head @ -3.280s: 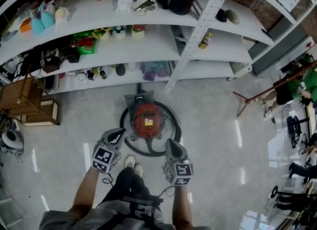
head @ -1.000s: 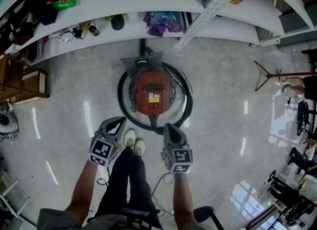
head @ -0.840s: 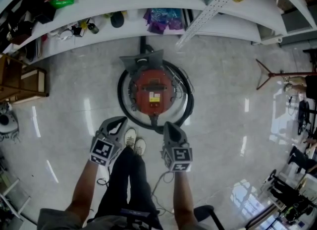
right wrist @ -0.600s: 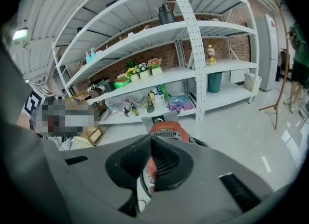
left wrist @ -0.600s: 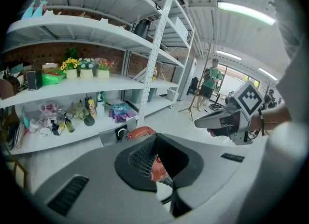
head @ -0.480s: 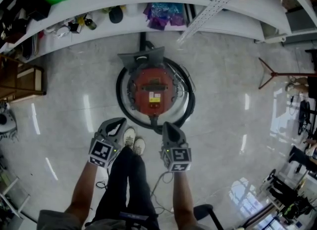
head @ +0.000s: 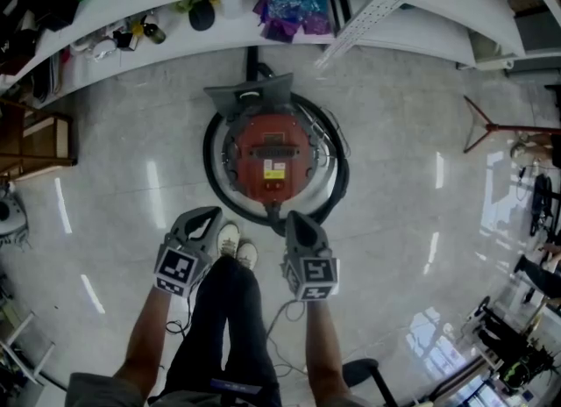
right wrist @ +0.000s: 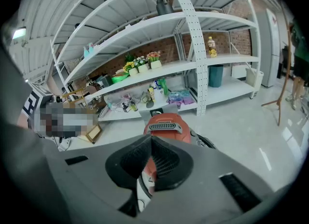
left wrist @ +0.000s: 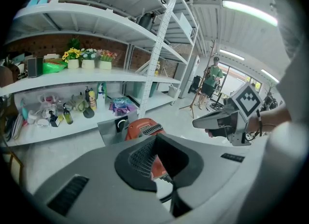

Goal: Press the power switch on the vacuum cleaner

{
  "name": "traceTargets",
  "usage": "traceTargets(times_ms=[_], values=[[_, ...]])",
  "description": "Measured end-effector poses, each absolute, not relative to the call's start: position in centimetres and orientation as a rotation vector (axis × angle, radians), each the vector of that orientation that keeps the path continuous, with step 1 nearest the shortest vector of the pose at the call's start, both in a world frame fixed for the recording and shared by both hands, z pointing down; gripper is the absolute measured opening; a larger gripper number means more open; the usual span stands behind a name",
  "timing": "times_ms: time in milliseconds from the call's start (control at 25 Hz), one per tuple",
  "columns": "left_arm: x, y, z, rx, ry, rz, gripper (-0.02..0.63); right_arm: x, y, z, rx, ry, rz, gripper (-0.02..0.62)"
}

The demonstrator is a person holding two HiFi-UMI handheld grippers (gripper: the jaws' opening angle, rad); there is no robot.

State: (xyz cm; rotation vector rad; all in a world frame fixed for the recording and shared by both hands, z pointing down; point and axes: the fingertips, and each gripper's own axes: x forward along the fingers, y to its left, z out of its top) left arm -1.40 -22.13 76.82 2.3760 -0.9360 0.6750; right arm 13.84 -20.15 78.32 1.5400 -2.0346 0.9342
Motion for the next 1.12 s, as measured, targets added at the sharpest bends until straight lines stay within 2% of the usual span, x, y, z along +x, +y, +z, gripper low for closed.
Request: traceTargets(times_ms=[1120], values=[[-1.1, -22.1, 81.7, 2.400, -0.910, 0.642, 0.008, 14.8, -21.8, 87.8, 1.513, -1.984, 0.927, 0.012]])
